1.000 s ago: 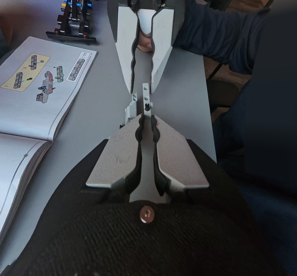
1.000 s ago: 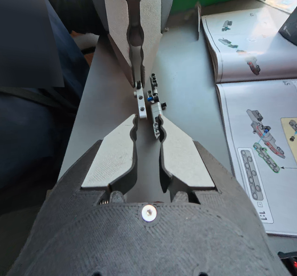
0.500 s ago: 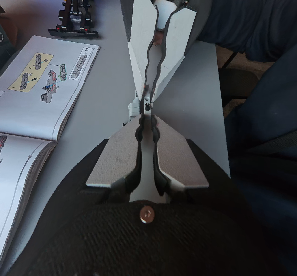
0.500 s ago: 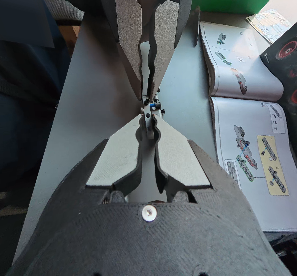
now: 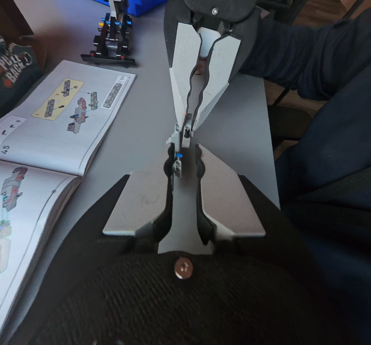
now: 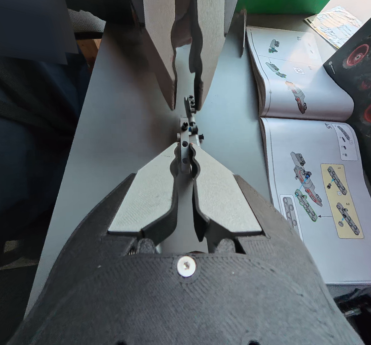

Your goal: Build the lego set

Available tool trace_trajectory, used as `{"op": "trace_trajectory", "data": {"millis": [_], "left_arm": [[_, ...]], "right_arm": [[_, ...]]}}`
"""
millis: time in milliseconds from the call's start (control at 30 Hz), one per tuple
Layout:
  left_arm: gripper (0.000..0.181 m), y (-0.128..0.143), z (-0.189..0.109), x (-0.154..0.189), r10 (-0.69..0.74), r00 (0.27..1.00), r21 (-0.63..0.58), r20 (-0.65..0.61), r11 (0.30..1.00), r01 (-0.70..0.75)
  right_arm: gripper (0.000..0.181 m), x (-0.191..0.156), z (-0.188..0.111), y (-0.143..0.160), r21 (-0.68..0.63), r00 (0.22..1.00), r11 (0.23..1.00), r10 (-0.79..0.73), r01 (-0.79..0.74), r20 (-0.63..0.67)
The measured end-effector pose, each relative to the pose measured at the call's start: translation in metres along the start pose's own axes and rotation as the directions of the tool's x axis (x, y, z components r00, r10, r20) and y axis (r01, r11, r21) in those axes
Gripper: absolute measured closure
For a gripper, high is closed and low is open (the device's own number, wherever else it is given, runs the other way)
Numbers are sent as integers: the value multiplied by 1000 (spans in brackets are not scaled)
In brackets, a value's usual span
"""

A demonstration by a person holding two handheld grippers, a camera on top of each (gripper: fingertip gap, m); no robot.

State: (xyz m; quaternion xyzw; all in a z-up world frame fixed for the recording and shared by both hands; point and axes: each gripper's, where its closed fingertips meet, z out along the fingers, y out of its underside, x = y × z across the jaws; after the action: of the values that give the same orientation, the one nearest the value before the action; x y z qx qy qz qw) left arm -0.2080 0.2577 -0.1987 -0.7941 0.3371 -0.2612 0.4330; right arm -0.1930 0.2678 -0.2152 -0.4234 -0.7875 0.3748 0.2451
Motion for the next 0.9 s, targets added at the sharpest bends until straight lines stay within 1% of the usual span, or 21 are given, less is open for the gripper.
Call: {"op": "trace_trajectory", "data": {"millis": [67,167,467,900], "left_arm": [[161,3,-5,-7,4,1000,-13,24,1000,-4],[151,14,-5,-15,-15,999,-78,46,997,18],[154,21,1,-15,16,998,-115,58,993,-10],[158,24,3,-16,23,998,-128,63,992,-14]], "right_arm": [[177,2,-1,3,-18,1000,1000,-1,1,-16],[176,4,0,7,-50,999,999,-8,6,-33],[176,3,3,15,-94,999,996,-14,11,-30],[177,4,1,15,-86,999,996,-11,8,-34]]}}
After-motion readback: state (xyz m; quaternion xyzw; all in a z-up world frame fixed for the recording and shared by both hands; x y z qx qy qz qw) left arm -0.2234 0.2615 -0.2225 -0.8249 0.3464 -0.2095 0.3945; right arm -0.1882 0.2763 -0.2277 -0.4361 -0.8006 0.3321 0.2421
